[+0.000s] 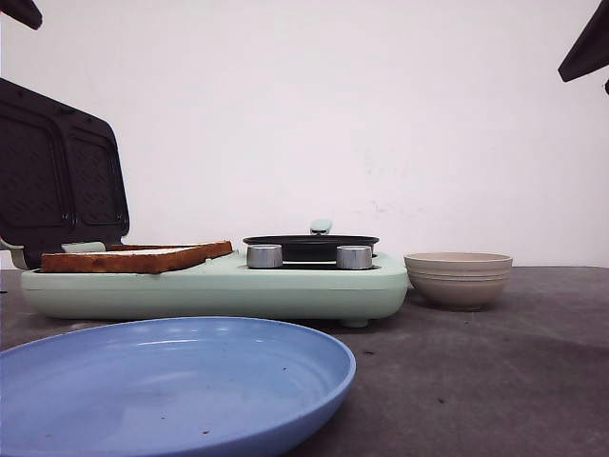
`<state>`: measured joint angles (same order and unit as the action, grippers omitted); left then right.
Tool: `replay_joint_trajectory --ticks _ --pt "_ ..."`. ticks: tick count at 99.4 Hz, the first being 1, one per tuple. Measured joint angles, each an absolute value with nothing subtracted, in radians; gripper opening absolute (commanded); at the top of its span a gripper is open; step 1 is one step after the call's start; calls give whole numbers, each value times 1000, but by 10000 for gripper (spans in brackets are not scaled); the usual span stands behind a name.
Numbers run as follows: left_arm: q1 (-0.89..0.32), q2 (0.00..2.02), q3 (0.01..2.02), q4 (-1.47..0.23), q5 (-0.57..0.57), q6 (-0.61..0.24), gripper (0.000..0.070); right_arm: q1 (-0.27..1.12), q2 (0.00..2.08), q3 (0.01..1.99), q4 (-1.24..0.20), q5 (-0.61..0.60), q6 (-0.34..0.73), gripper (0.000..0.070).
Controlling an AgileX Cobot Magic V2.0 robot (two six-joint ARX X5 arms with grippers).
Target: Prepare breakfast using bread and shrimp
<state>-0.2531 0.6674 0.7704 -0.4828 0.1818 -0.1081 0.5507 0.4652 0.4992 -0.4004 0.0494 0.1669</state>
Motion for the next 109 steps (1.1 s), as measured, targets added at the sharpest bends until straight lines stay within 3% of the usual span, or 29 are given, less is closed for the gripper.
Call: replay_joint_trajectory --ticks 11,17,23,43,74,92,109 --pt "-253 667 770 -483 182 -123 271 551 465 499 -400 49 171 294" --pt "-253 667 770 -483 182 -136 159 551 465 499 -400 49 173 294" --pt "-253 667 770 -483 182 -154 0 551 465 499 -400 49 173 294" --pt "-253 667 770 -467 178 -241 4 551 465 499 -400 49 173 294" --pt "-144 656 815 -358 103 -510 4 551 465 499 -405 49 173 294" --pt "-4 699 923 -345 147 -542 4 551 465 499 -411 49 173 294" --pt "152 789 1011 -321 278 -563 4 551 465 499 -411 49 173 294"
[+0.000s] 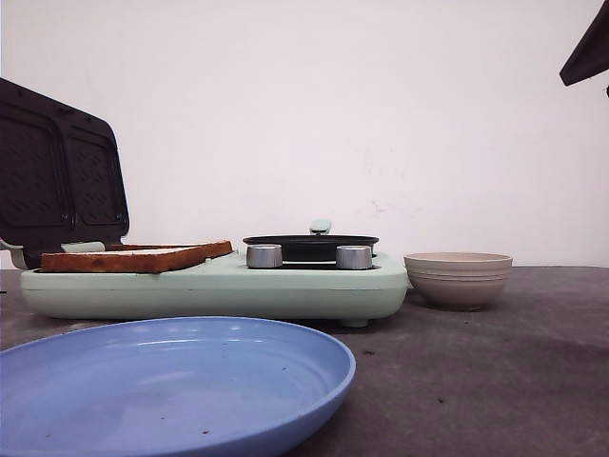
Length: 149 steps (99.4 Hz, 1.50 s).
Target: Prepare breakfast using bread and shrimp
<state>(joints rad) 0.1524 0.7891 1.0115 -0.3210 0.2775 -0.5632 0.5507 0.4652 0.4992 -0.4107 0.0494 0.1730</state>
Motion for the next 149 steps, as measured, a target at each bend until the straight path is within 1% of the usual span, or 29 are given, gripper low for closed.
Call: replay_joint_trajectory --ticks 8,12,22,26,27,29,31,32,35,41,45,52,65,90,108,116,126,149 --pt "219 849 1047 -317 355 -592 9 551 465 499 -411 49 173 294" --pt "247 880 1059 -319 385 -609 37 551 465 499 -411 49 173 294" --pt "300 950 1076 -322 422 -669 49 551 465 499 -410 49 173 294" --pt "315 973 1078 -322 427 -691 96 551 465 499 -411 49 173 294" --pt "318 979 1078 -322 427 -698 119 551 465 499 -411 49 173 294" --pt "323 989 1079 -321 430 -704 144 551 465 499 -411 49 173 294" --pt "328 998 1079 -319 435 -713 190 551 465 499 -411 49 173 294" --pt "331 1003 1079 -318 437 -718 199 551 465 499 -411 49 173 294" --pt "334 1016 1079 -316 444 -726 258 551 465 499 -410 49 173 294" --pt "338 1041 1079 -308 470 -734 335 551 465 499 -411 49 173 294" --pt "338 1058 1079 -304 496 -739 357 551 465 499 -410 49 173 294" --pt "338 1087 1080 -302 526 -746 357 551 465 499 -410 49 173 294" --pt "338 1143 1080 -297 527 -757 356 551 465 499 -410 49 173 294" --pt "354 1229 1080 -214 531 -789 355 551 465 499 -411 50 173 294" --pt "356 1315 1080 -122 606 -827 354 551 465 499 -411 50 173 294" --pt "356 1340 1080 -97 614 -829 353 551 465 499 -411 50 173 294" --pt "360 1369 1101 -109 623 -806 353 551 465 499 -411 50 176 294" --pt "373 1449 1234 -232 625 -695 353 551 465 499 -439 50 189 294"
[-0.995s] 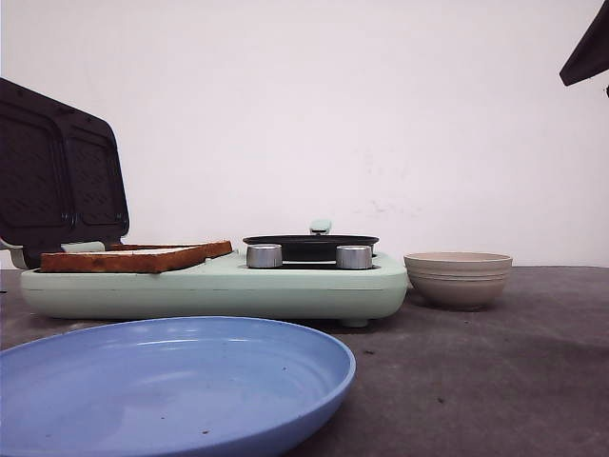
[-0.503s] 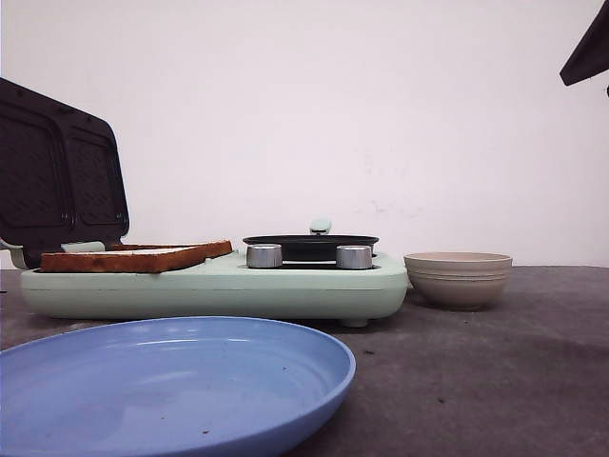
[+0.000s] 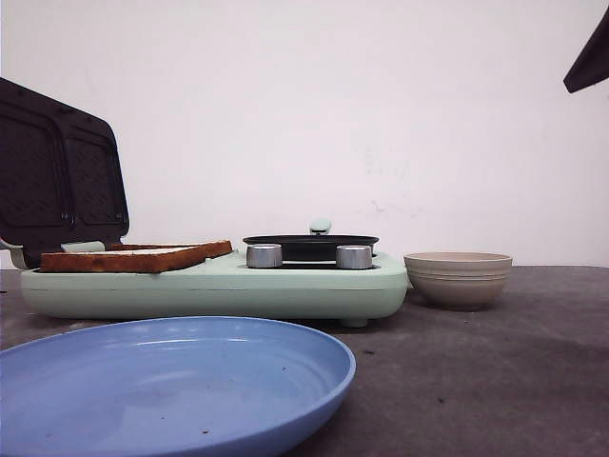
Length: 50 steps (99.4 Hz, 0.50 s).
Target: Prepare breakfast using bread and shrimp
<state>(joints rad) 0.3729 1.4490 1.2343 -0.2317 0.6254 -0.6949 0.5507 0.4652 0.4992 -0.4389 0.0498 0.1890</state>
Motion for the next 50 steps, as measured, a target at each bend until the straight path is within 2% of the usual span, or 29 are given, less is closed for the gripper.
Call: replay_joint_trajectory --ticks 25,50 --pt "375 1573 1465 -427 696 -592 353 551 465 499 -441 50 190 294" --pt "379 1660 1662 -665 671 -434 352 551 465 499 -441 50 191 294"
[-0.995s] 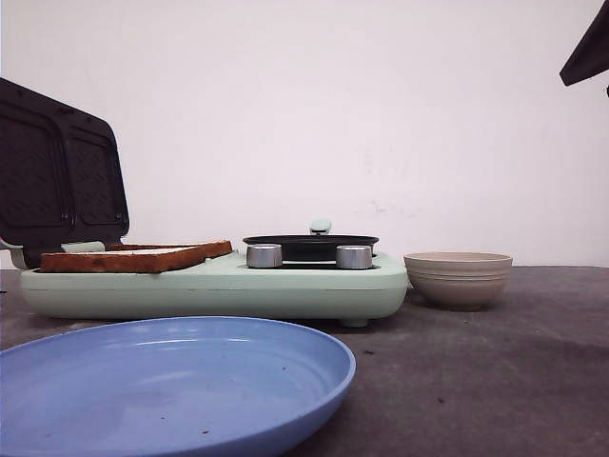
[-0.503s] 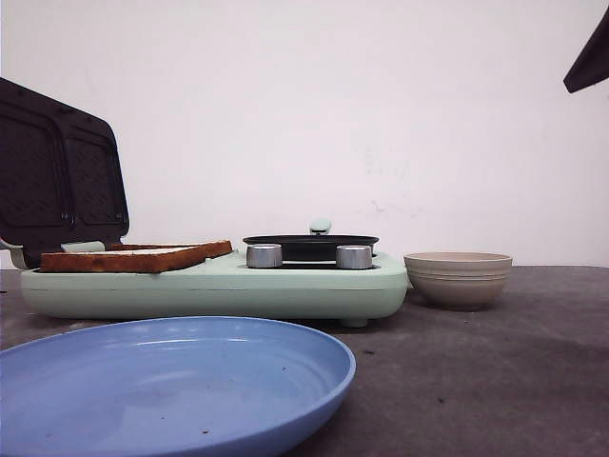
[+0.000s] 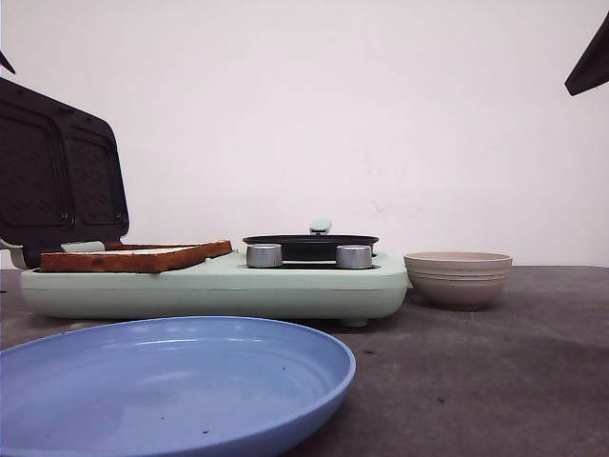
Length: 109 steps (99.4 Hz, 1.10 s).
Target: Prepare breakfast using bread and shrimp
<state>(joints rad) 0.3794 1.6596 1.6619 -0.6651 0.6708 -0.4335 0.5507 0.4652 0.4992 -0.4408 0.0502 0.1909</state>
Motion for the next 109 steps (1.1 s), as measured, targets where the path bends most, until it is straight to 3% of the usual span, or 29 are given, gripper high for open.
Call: replay_joint_trajectory --ticks 36,59,68,101,109 --pt "378 1733 1693 -778 649 -278 352 551 465 499 -443 50 191 294" --pt "371 1742 1693 -778 649 -249 345 551 465 499 -443 50 191 294" --pt "369 1742 1693 -778 651 -246 303 551 465 499 -443 50 191 294" --pt "341 1781 1693 -794 657 -242 298 551 465 499 -443 50 191 294" --pt "335 1785 1693 -796 657 -234 203 551 465 499 -443 50 191 294"
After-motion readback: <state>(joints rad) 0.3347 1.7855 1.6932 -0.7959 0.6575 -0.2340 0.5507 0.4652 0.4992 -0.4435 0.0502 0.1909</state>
